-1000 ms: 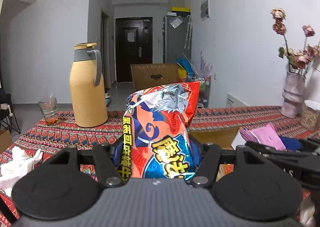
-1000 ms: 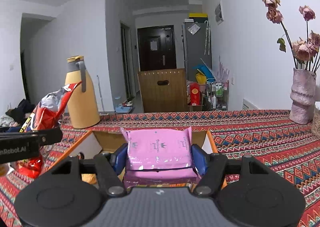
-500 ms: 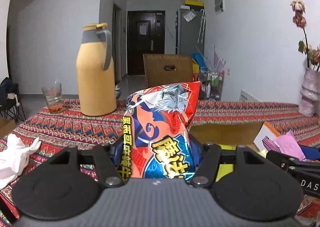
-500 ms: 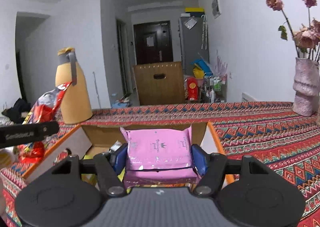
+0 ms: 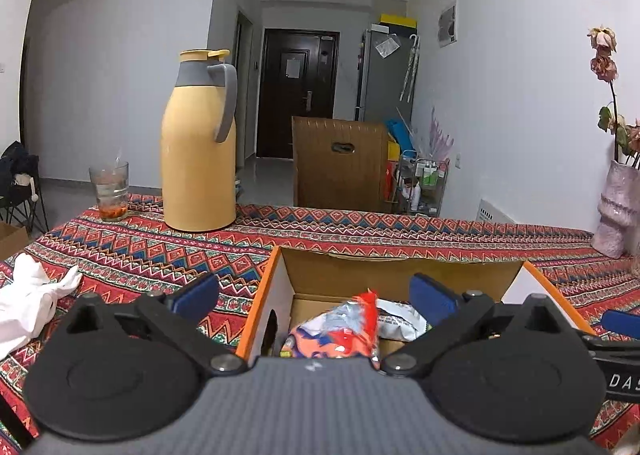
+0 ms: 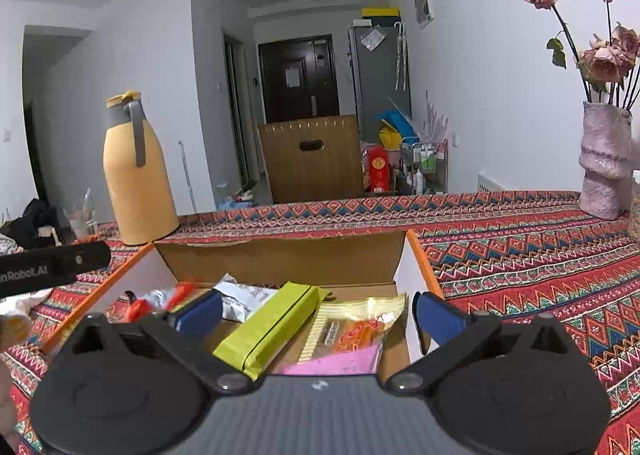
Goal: Organize snacks
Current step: 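Lift both open tools away from the box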
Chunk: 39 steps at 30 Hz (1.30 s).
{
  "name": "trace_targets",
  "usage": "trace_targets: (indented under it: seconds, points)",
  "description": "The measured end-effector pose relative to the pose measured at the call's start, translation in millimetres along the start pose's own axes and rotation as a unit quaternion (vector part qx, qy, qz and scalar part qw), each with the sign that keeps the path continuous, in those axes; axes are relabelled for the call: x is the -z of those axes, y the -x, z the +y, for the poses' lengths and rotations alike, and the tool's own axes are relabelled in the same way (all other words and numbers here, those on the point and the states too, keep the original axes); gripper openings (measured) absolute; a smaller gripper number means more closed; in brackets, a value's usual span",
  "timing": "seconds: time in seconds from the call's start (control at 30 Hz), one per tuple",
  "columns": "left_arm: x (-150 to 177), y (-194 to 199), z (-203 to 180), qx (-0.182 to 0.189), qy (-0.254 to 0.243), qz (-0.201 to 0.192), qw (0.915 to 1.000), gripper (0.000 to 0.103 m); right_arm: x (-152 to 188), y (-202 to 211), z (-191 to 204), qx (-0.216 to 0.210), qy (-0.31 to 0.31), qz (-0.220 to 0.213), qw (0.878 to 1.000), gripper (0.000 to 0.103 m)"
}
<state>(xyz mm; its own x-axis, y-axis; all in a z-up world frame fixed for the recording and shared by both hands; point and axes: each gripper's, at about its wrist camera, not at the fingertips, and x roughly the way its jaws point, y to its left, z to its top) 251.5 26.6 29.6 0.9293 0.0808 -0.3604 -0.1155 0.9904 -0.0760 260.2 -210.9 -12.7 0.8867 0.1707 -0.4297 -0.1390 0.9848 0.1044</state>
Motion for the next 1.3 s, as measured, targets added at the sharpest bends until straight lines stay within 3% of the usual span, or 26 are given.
trace_targets:
  seconds: [1.3]
  points:
    - [-4.8, 5.8, -3.9, -0.003, 0.006, 0.008, 1.0, 0.103, -5.0, 1.4, -5.4, 0.008, -0.011, -0.002, 1.0, 0.103]
